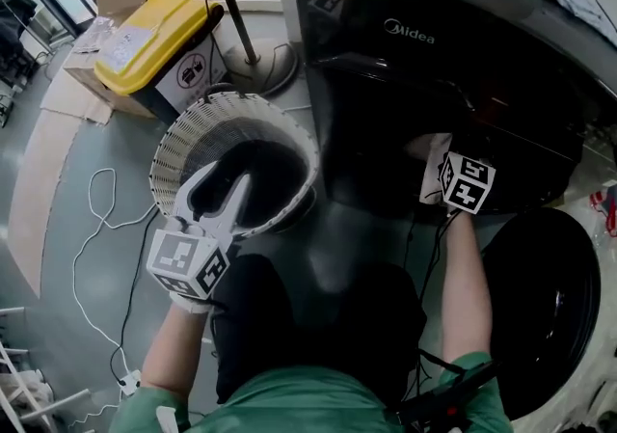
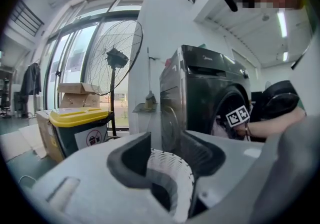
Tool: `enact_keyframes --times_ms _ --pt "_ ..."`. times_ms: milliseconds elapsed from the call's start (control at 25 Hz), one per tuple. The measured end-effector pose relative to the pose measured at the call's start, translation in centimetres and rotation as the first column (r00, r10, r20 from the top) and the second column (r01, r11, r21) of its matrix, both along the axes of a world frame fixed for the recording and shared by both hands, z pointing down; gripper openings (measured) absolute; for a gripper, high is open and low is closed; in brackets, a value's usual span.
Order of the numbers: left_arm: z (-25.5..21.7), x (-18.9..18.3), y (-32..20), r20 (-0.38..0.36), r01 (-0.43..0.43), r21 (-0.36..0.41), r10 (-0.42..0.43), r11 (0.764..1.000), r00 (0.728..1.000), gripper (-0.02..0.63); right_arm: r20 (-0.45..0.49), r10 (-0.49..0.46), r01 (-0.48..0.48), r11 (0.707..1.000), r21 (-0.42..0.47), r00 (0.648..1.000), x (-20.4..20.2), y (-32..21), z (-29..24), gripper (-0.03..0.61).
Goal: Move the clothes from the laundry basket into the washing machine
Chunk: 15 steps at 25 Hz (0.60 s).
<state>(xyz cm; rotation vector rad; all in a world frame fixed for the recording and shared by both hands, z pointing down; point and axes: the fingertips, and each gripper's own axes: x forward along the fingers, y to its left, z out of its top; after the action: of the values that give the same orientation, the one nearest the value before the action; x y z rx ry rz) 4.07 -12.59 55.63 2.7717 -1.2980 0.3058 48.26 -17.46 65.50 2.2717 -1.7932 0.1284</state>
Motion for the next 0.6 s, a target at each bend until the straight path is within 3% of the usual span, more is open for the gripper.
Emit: enact_keyframes --times_ms 40,160,240,400,600 --pt "0.1 -0.2 0.0 0.002 0.006 -0.002 -0.006 1.0 1.0 0.187 0.006 -0.022 0.022 1.0 -0.022 1.0 -0.2 -0.7 0.9 0.031" --pt "0.7 -0.4 0.2 0.008 0.012 -0.012 -0.012 1.0 1.0 0.187 0.079 -0.071 0.084 0.982 -0.169 0.994 -1.0 -1.3 5.8 0.163" --pt "1.0 -0.2 0.1 0.009 0.01 -0.016 -0.009 1.0 1.0 0.187 0.112 -0.079 0.103 0.97 -0.22 0.991 -1.4 -0.5 7.8 0.219" --pt "0.8 0.2 -0.6 0.007 0.005 -0.007 -0.005 1.0 1.0 0.187 0.147 -0.084 0.117 0.967 -0.228 0.985 -2.2 1.5 8.6 0.317" --pt "0.9 1.3 -1.5 -0.008 -0.025 -0.005 0.025 1.0 1.0 0.187 0.186 -0.051 0.085 0.98 -0.178 0.981 -2.8 4.9 7.4 0.354"
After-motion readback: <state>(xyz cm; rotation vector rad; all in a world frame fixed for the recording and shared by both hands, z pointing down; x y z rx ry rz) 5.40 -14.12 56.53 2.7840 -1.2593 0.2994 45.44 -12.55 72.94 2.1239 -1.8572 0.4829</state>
